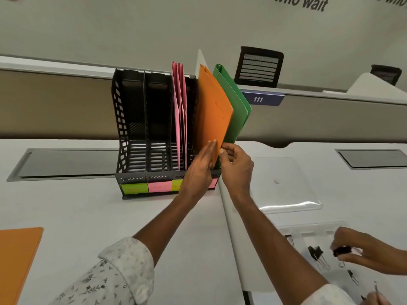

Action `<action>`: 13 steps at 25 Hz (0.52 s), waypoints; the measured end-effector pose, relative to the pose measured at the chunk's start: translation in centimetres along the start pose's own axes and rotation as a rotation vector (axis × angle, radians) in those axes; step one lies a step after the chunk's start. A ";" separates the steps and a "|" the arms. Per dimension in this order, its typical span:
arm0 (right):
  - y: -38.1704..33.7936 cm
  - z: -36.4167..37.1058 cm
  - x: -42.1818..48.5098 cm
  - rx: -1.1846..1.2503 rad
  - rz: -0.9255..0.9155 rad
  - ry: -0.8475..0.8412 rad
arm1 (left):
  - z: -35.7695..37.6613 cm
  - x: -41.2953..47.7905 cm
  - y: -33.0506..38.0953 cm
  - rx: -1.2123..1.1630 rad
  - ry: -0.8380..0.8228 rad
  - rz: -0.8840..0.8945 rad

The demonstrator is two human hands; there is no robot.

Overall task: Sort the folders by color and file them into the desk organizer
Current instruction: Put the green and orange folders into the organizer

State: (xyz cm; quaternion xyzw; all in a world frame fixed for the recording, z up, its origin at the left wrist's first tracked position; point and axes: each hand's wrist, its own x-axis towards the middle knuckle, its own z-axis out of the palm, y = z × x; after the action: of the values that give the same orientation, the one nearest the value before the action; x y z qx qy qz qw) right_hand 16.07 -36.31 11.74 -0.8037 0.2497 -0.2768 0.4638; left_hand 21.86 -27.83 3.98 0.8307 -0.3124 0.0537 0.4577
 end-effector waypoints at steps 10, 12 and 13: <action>-0.1 0.5 -7.1 0.024 0.049 0.073 | -2.8 -5.5 0.3 -0.035 -0.044 -0.030; 0.6 1.1 -9.8 0.008 0.065 0.050 | -4.3 -8.8 -0.4 -0.003 -0.047 -0.061; 0.8 1.4 -11.3 0.000 0.069 0.034 | -5.1 -10.7 -1.0 0.011 -0.055 -0.081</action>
State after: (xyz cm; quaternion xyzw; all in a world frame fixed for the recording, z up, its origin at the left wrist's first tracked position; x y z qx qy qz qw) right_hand 8.70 -28.38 8.01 -0.7897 0.2852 -0.2741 0.4689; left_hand 14.87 -18.40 2.20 0.8463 -0.2909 0.0139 0.4460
